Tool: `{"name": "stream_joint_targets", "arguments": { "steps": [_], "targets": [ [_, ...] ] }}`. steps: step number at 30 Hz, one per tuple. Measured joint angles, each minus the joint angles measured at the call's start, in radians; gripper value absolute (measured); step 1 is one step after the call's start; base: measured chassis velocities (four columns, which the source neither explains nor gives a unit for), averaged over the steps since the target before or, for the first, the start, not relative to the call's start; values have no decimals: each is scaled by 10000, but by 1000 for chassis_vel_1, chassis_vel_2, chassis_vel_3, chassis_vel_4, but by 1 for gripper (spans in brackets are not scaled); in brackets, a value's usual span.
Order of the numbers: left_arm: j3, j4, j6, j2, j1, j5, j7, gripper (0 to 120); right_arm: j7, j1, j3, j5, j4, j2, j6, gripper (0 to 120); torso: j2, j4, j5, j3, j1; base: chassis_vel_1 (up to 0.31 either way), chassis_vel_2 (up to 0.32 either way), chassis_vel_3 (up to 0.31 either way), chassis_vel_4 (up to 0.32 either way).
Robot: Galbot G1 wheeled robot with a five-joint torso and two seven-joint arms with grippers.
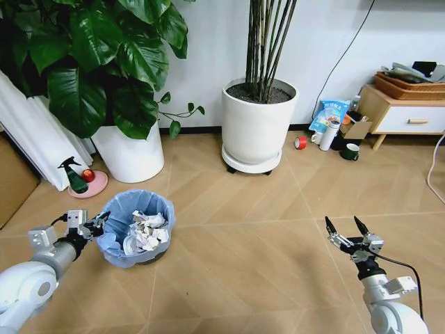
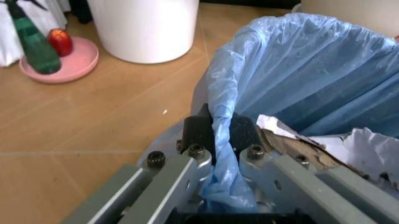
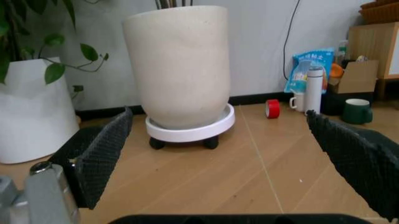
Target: Pick up the trash bin and place the garbage on the floor into it.
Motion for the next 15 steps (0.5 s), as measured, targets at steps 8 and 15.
{"name": "stream_joint_targets", "arguments": {
  "steps": [8, 15],
  "targets": [
    [87, 69, 0, -1, -110, -7, -1, 0, -30, 3, -21, 6, -38, -65, 13, 100, -1, -1, 4, 1, 1, 167, -50, -165, 51],
    [121, 164, 1, 27, -207, -54, -11, 0, -32, 62, -85, 55, -82, -141, 12, 100, 0, 2, 1, 1, 1, 186, -52, -186, 60]
  ]
}}
